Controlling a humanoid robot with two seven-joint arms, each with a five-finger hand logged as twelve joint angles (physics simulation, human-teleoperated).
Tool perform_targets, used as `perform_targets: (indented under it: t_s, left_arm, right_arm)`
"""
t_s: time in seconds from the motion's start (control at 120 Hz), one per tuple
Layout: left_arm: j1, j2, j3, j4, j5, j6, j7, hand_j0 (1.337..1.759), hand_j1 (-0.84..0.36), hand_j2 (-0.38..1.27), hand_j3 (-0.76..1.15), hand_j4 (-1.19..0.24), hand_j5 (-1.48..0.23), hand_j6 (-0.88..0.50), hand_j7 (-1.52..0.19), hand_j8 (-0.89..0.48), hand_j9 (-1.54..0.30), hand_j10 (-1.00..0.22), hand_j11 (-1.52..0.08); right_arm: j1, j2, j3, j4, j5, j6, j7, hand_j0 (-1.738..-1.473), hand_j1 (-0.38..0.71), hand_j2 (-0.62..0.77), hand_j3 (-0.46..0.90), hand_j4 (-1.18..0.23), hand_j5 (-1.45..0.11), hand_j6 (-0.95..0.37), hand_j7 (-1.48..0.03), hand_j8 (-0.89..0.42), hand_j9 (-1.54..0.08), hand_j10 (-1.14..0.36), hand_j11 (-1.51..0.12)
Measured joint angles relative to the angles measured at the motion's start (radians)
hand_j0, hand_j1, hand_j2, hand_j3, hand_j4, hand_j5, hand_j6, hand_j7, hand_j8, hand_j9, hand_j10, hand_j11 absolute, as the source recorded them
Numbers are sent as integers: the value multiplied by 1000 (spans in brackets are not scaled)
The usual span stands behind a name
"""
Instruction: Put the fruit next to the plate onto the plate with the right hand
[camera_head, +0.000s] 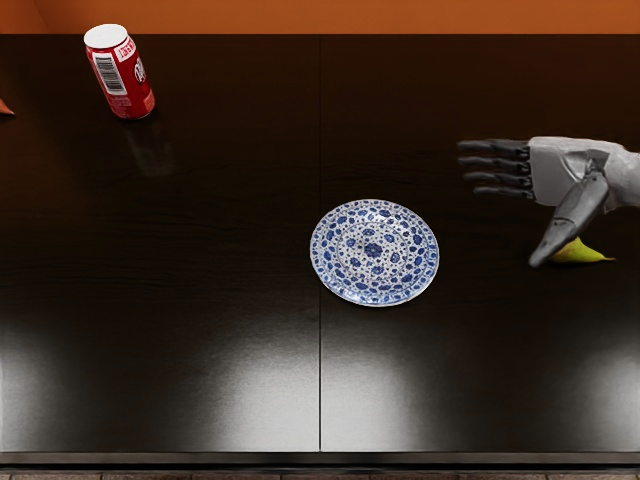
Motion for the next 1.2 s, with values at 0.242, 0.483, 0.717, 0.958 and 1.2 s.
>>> perform_targets:
  t_s: [0.242, 0.483, 0.717, 0.958, 1.2]
  left_arm:
    - [1, 0, 0, 0, 0, 0, 0, 1658, 344, 1, 0, -4, -5, -3, -5, -3, -5, -4, -5]
    - [0, 0, 0, 0, 0, 0, 0, 1658, 344, 1, 0, -4, -5, -3, -5, -4, -5, -4, -5]
    - [0, 0, 0, 0, 0, 0, 0, 1658, 344, 1, 0, -4, -5, -3, -5, -4, -5, -4, -5]
    - [0, 0, 0, 0, 0, 0, 0, 1658, 344, 1, 0, -4, -5, -3, -5, -4, -5, -4, -5]
    - [0, 0, 0, 0, 0, 0, 0, 1658, 344, 1, 0, -4, -5, -4, -5, -4, -5, -4, -5]
  right_arm:
    - [-9, -27, 63, 63, -71, 0, -176, -1658, -327, -3, 0, -22, -26, -22, -26, -22, -26, -22, -26]
    - [-10, -54, 110, 171, -366, -136, -362, -1658, -319, -5, 0, -32, -36, -33, -35, -32, -35, -31, -35]
    - [5, -26, 139, 210, -532, -300, -396, -1658, -315, -5, 0, -38, -41, -40, -40, -38, -40, -37, -40]
    - [3, 34, -34, 210, -698, -578, -409, -1658, -290, -8, 0, -60, -69, -63, -67, -61, -68, -59, -68]
    - [-15, 104, -115, 212, -803, -737, -451, -1658, -134, -33, 0, -191, -238, -194, -237, -192, -238, -190, -237]
